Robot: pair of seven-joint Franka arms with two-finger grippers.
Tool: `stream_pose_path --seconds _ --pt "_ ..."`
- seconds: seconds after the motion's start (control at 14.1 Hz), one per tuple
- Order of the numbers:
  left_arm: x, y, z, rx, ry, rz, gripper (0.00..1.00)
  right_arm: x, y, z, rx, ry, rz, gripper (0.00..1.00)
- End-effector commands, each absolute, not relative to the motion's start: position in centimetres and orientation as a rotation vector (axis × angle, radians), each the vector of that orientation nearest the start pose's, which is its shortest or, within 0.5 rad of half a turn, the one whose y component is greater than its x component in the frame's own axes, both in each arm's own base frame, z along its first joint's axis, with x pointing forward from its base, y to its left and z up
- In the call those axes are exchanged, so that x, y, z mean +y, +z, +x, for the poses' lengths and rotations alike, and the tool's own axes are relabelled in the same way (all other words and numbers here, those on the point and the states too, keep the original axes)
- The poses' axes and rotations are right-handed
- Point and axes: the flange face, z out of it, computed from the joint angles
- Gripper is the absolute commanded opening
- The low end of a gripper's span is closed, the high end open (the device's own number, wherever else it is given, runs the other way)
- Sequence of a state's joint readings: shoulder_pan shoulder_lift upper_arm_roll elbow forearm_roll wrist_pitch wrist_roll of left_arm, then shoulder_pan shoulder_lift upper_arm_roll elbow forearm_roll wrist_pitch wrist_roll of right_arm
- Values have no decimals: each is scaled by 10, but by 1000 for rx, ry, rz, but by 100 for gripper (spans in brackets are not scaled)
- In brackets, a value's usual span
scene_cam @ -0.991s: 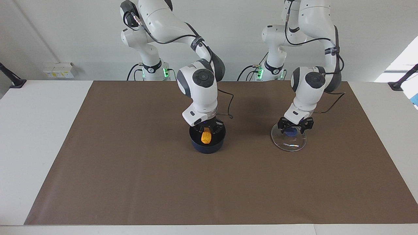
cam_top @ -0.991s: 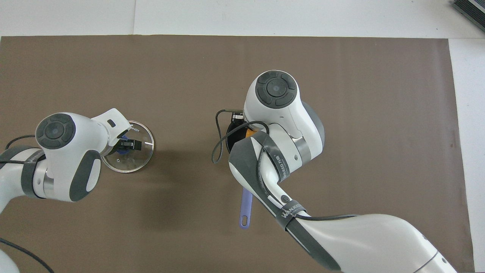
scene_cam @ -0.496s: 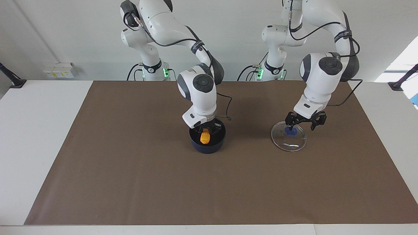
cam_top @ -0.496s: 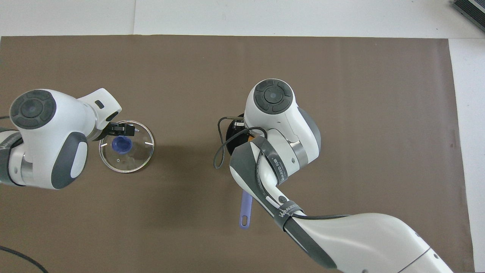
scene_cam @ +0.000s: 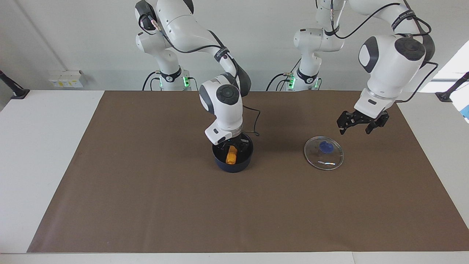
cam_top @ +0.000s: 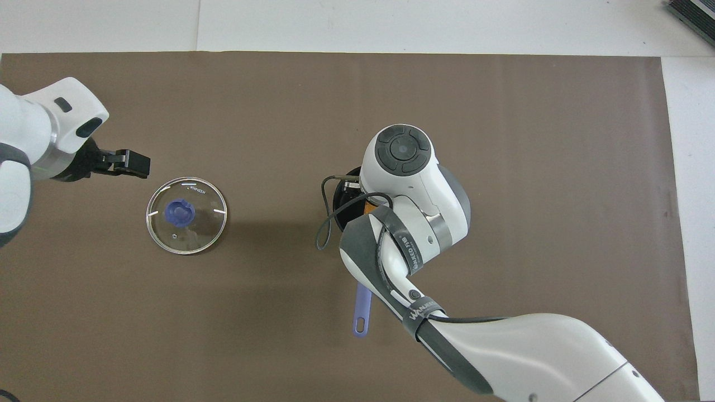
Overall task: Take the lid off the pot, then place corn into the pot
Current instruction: 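Set the lid down with the left gripper while the right gripper lowers the corn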
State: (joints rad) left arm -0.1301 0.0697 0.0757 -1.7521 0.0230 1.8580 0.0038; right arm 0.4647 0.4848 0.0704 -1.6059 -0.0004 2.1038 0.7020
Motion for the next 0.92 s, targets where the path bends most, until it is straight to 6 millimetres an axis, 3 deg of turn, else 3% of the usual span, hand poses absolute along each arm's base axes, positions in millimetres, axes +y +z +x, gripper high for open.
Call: stream_pose_path --seconds 0.0,0.28,0.5,0.85 --pt "-12 550 581 93 -29 -3132 100 343 352 589 317 -5 -3063 100" --pt "-21 597 572 109 26 -3132 100 345 365 592 318 -37 -3071 100" --pt "-21 619 552 123 14 -3135 100 326 403 600 357 -98 -3044 100" --pt "-16 620 545 101 48 -3136 100 232 470 622 455 -133 -3041 100"
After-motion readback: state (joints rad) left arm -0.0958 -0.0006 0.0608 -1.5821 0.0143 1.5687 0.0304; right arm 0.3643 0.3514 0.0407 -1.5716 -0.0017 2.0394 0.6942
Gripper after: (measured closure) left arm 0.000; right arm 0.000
